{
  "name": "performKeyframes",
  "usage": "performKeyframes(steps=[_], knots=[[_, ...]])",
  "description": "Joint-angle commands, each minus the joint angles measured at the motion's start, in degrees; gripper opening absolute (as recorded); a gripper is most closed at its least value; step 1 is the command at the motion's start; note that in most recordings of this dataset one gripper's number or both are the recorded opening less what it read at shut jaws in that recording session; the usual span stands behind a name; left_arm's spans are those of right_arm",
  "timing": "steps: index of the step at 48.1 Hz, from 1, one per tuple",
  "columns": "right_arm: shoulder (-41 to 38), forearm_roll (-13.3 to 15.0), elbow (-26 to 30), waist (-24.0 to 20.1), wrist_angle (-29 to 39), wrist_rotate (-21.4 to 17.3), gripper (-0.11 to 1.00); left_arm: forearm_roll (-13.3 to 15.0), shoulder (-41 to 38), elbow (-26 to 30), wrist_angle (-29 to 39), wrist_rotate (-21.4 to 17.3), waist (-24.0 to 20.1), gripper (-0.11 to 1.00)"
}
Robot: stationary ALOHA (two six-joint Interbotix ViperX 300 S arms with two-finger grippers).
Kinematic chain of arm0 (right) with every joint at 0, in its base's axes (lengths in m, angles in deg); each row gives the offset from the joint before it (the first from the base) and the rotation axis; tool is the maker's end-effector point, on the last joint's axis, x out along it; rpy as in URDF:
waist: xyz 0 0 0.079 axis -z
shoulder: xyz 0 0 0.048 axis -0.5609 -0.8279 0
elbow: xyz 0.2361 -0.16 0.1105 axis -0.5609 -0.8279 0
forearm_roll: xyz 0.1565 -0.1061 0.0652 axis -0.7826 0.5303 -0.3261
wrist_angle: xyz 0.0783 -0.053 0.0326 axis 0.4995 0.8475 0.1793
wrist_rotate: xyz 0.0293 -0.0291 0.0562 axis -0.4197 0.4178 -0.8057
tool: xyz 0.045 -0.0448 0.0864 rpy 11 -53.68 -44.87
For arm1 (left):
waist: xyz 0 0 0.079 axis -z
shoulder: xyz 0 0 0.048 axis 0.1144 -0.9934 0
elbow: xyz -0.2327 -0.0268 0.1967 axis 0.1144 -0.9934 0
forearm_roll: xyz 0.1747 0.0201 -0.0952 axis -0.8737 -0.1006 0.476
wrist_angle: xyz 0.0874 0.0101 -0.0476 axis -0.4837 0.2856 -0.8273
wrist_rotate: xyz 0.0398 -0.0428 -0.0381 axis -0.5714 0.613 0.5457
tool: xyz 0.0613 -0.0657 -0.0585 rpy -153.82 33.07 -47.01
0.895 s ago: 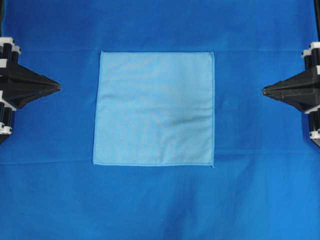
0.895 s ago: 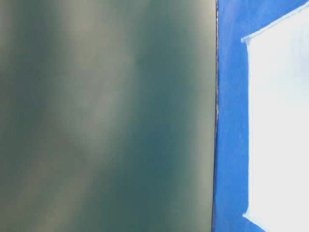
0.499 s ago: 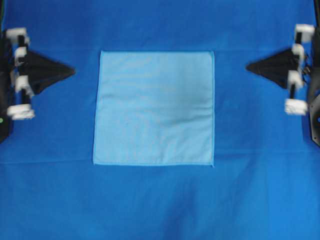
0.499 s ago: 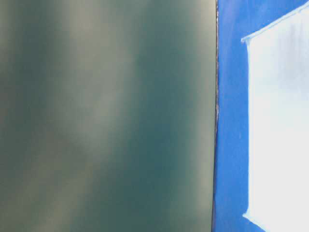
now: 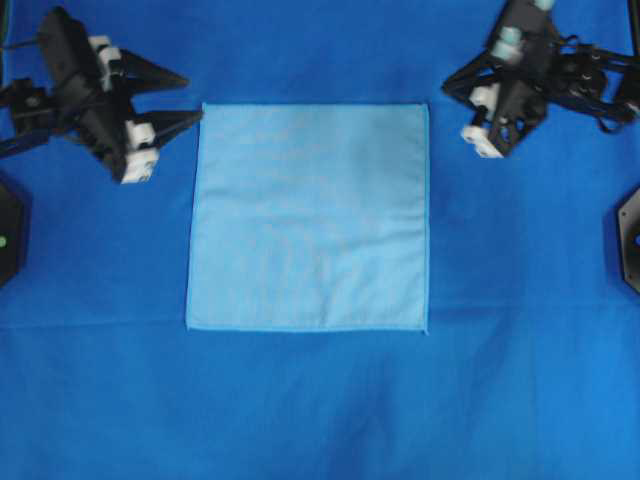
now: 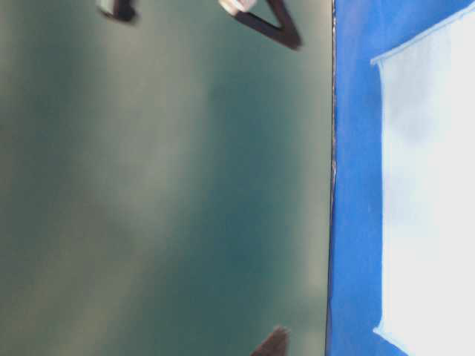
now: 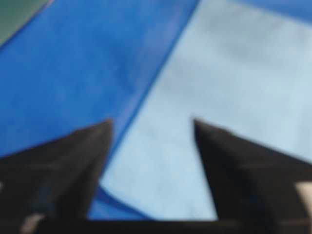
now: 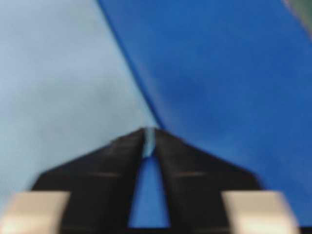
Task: Fold the light blue towel.
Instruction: 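Move both grippers to the towel's top corners, left and right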
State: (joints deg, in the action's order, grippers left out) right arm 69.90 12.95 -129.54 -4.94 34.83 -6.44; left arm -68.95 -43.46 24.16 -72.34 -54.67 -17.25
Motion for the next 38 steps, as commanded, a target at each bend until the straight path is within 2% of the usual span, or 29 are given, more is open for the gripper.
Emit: performKeyframes(steps=[1,4,7,19,31,35,38], knots=[[-5.2,0.7,3.1,0.6,-0.4,-0.1,0.40,0.1,-4.7,1.8,-2.1,-0.2,-1.7,0.73],[-8.4,1.1,4.4,0.9,-0.4,-0.1,0.55,0.1,-8.0,2.5,-2.8,-0.4,-2.4,0.82],[-10.8,1.5,5.4,0.9,-0.4,-0.1,0.60,0.1,-11.1,3.2,-3.7,-0.5,-2.8,0.80],[-15.8,2.0,7.5,1.1,-1.1,-0.1,0.57,0.1,-21.0,6.1,-5.0,-0.6,-4.7,0.79],[-17.8,2.1,7.4,1.1,-1.6,0.0,0.56,0.1,-24.5,6.9,-4.3,-0.8,-5.4,0.76],[-17.7,2.2,7.4,1.1,-1.4,0.2,0.52,0.1,-24.4,6.9,-3.3,-0.8,-5.4,0.74],[-17.8,2.4,7.4,1.1,-1.1,0.2,0.43,0.1,-24.4,7.0,-1.9,-0.9,-5.4,0.68]])
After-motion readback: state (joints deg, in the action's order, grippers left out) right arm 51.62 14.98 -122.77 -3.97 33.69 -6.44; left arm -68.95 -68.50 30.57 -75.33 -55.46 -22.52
